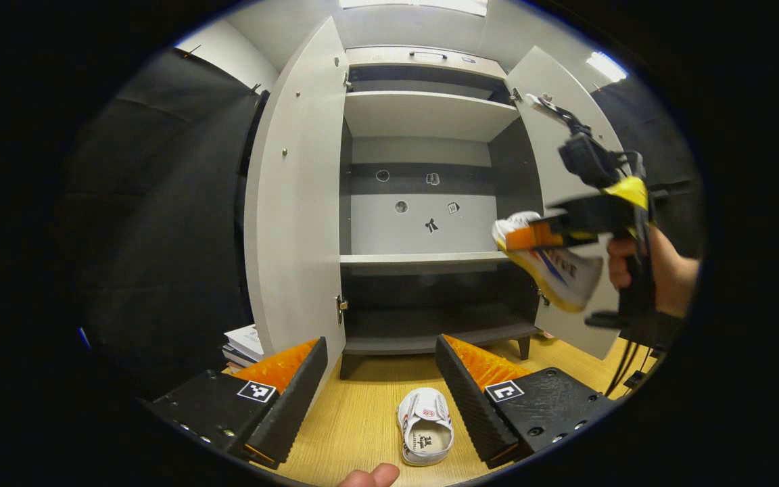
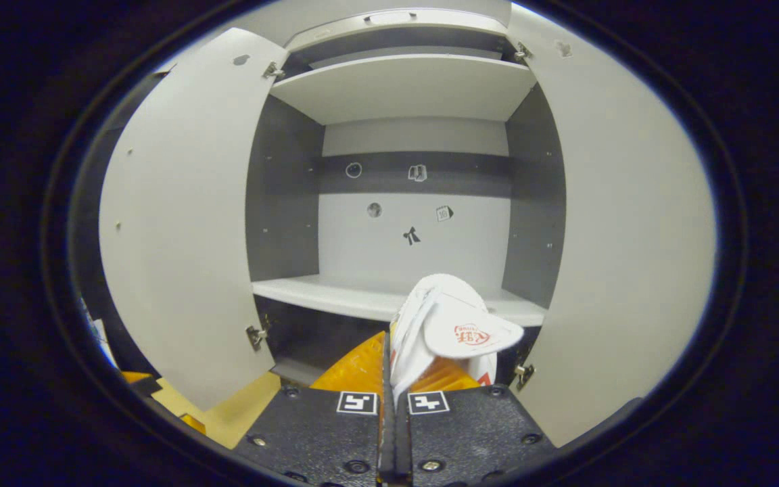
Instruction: Grab one shoe with the right hand and put it into the shoe cabinet, grab the other shoe with the left hand and put it into the shoe cabinet; then close the right door with the right hand and the left door with the left hand.
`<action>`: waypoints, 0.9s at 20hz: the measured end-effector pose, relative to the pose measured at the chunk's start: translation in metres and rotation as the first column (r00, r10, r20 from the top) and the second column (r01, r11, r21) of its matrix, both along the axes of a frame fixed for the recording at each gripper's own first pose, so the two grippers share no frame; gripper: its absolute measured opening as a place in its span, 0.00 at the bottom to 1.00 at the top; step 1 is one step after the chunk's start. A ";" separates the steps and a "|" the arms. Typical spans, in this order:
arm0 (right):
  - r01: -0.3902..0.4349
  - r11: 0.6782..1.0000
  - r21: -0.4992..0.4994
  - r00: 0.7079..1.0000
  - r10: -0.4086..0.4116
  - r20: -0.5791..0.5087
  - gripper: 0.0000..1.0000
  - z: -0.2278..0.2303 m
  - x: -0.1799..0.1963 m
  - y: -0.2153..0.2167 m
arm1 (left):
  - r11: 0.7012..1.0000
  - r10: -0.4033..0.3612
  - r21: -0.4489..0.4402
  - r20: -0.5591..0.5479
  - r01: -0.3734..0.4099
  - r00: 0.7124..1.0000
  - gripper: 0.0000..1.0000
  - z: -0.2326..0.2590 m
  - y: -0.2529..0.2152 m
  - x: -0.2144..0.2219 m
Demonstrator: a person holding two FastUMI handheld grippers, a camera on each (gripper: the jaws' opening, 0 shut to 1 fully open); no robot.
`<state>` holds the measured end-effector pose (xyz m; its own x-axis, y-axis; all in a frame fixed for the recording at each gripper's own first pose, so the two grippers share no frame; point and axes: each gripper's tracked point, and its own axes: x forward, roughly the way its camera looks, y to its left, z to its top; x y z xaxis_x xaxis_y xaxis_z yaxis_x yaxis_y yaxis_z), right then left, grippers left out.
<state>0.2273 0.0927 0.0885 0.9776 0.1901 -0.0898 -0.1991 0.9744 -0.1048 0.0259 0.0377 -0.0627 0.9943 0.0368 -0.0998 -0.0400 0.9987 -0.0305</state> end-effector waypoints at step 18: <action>0.090 0.978 -0.187 0.925 -0.152 -0.348 0.04 0.018 0.228 0.010 | 0.999 0.024 0.039 -0.023 -0.023 0.999 0.96 -0.010 0.019 0.007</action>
